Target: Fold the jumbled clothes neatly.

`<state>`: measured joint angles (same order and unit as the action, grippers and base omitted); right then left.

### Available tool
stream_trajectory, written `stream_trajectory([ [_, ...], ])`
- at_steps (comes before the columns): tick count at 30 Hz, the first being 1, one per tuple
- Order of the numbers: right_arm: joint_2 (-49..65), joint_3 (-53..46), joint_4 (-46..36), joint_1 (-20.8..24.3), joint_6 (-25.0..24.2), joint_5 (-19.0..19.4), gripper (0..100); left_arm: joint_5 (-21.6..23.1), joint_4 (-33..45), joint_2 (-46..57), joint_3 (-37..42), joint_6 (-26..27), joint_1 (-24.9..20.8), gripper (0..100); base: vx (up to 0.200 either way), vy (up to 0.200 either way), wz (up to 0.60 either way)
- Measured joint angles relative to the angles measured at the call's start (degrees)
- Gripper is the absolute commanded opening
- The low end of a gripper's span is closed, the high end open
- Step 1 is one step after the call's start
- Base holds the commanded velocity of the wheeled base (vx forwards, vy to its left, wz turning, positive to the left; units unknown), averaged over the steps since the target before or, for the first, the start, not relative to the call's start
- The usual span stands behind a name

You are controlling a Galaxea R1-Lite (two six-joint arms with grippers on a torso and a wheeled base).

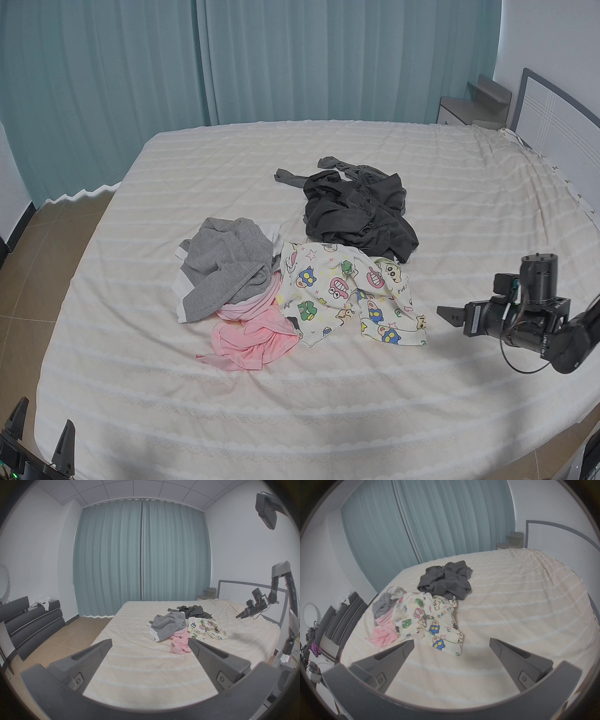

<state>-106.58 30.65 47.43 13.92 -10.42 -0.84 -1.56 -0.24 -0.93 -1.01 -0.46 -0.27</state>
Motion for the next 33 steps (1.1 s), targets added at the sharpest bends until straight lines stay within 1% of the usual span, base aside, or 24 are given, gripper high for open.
stream_trajectory([
  [9, -13.09, 9.01, 4.43, 2.17, 0.00, -1.65, 100, 0.00, 0.02, 0.00, 0.00, -0.02, 0.02, 100, 0.000, 0.000, 0.00],
  [12, -16.27, 12.26, 4.79, 2.56, 0.20, -2.33, 100, 0.01, 0.02, 0.00, 0.00, -0.05, 0.02, 100, 0.000, 0.000, 0.00],
  [17, -21.24, 17.40, 4.90, 2.91, 0.60, -5.03, 100, 0.00, 0.04, 0.00, 0.00, -0.11, 0.00, 100, 0.000, 0.000, 0.00],
  [25, -27.71, 23.78, 5.23, 4.77, 0.88, -6.60, 100, 0.01, 0.02, 0.00, 0.00, -0.13, 0.00, 100, 0.000, 0.000, 0.00],
  [29, -30.49, 26.93, 5.45, 5.45, 3.29, -8.24, 100, 0.01, 0.02, 0.00, 0.00, -0.13, 0.00, 100, 0.000, 0.000, 0.00],
  [33, -32.06, 28.81, 5.61, 5.56, 5.01, -8.62, 100, 0.00, 0.02, 0.00, 0.00, -0.13, 0.02, 100, 0.000, 0.000, 0.00],
])
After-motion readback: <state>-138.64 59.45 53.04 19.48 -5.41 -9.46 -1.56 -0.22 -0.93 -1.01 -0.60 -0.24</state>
